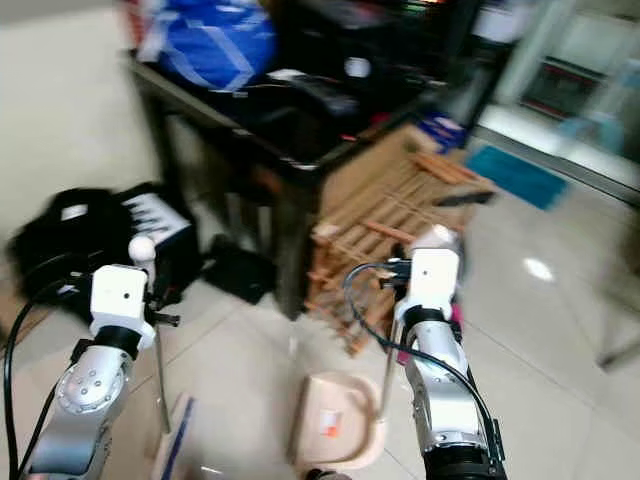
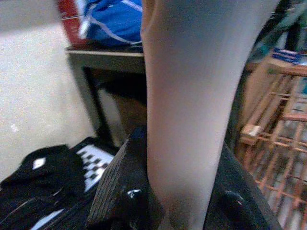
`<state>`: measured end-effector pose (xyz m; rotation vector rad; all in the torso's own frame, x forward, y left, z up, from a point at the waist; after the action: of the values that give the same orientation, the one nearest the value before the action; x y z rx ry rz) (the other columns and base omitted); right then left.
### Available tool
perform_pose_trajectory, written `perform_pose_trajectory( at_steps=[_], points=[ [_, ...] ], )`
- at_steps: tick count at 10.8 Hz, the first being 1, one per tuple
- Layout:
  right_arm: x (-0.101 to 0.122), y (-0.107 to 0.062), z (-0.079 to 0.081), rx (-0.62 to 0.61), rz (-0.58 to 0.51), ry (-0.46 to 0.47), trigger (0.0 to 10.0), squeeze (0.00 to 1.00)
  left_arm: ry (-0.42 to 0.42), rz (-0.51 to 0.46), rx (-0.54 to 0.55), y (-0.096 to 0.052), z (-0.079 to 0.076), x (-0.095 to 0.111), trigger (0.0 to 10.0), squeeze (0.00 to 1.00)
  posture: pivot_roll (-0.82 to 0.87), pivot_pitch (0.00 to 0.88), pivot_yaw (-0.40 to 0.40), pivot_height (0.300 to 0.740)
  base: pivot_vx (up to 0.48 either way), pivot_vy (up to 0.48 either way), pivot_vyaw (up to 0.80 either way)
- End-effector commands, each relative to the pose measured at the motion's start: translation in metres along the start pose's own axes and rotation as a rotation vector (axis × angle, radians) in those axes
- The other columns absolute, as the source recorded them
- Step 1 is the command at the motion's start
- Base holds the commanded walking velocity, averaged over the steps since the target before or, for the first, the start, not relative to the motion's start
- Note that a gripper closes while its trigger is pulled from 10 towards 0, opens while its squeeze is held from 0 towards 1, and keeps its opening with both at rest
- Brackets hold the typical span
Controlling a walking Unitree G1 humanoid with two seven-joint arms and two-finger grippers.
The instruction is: Sweep floor
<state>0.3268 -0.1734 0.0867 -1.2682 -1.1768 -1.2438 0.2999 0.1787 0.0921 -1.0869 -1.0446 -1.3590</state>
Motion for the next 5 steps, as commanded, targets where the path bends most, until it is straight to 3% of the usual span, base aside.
perform_pose_trajectory(
  at_steps=[1,5],
  points=[
    [0.0067,0.0007,-0.0063,-0.029,-0.007,0.028,10.0,0.00,0.044,-0.048,-0.053,0.0046,-0.0079,0.0141,10.0,0.00,0.04,0.000,-0.027,0.740,0.000,0.000,-0.80],
    [0.0070,-0.0062,-0.0130,-0.044,-0.009,-0.030,10.0,0.00,0.033,-0.038,-0.103,0.0090,-0.0151,0.0135,10.0,0.00,0.02,0.000,-0.001,0.740,0.000,0.000,-0.80]
  ],
)
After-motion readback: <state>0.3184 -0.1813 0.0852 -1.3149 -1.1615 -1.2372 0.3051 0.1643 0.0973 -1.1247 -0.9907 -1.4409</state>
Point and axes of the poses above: a point about 5 cm out from each wrist's last joint towards the gripper, its own y axis pointing out of the wrist towards the gripper, its own x axis along the axis of the wrist's last joint, z = x × y, the point moved 4 cm from there along y, pointing out of the wrist towards the gripper, and after that the axes turned 2 degrees about -y, right-handed, at the moved point
